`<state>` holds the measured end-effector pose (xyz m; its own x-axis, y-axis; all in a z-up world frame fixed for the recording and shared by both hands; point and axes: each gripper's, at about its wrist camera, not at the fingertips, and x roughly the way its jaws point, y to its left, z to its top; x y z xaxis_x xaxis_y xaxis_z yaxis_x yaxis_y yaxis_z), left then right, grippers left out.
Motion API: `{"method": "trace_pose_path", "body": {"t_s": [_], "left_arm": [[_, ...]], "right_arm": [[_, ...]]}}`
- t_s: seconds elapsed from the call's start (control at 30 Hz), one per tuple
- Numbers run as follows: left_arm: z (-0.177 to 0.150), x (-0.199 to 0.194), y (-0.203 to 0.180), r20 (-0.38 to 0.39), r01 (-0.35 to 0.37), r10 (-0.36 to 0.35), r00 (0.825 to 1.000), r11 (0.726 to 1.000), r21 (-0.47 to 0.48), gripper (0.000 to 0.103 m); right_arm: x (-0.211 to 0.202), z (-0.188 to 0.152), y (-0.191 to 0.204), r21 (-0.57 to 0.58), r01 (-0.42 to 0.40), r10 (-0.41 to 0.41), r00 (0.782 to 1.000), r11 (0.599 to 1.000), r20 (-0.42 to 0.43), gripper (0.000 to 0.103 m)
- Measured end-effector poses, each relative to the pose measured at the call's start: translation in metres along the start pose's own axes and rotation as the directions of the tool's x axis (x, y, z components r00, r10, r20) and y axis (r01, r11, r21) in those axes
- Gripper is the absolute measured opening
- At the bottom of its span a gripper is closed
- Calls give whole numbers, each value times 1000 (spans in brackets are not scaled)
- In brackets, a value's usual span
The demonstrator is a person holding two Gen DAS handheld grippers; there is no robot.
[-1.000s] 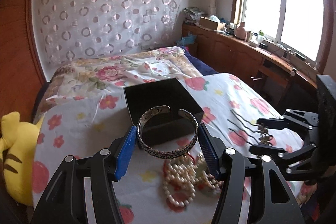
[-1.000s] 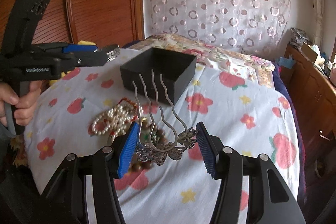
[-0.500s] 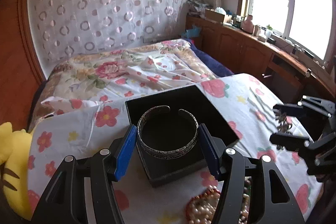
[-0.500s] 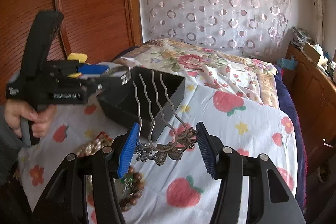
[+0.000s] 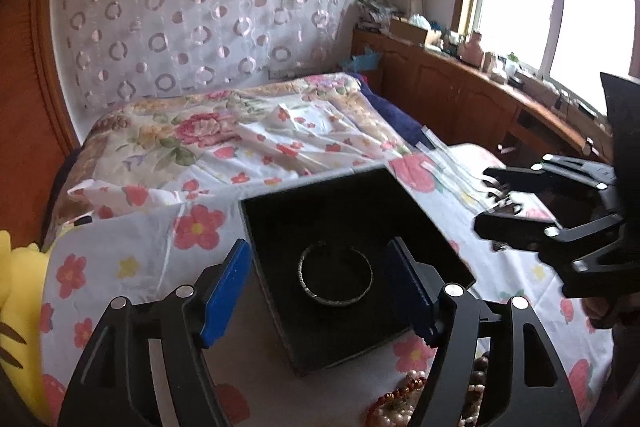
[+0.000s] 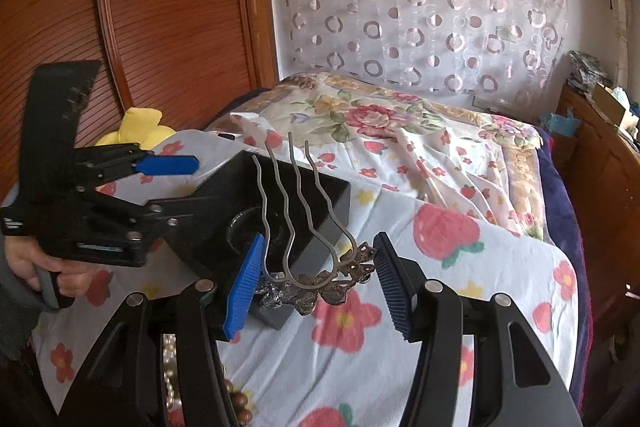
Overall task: Organize jewelry
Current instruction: 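Carry the silver comb into the black box and open the right gripper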
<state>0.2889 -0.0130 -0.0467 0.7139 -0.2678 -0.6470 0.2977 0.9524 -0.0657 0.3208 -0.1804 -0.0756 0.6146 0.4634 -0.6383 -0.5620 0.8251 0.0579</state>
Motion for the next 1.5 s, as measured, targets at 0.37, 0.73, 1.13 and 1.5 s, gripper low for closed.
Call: {"method": "trace_pose_path", "body": {"t_s": [0.37,0.73,1.13,1.5], "left_arm": [[-5,-29,43,49,-117,120,992,992,-55,82],[-29,-43,68,54,-139,146,988,983,-119,91],[-47,-54,66,37,-150,156,987,981,-119,92],[-64,-62,42,12,-99,101,995,989,-107,92]], "right_arm": [[46,23,28,-63,-46,43,998,997,-48,59],[68,16,43,-113,-47,34,993,993,-112,59],[73,12,56,-177,-22,-3,990,984,-140,59],[27,6,48,-126,-14,6,998,992,-68,62]]}}
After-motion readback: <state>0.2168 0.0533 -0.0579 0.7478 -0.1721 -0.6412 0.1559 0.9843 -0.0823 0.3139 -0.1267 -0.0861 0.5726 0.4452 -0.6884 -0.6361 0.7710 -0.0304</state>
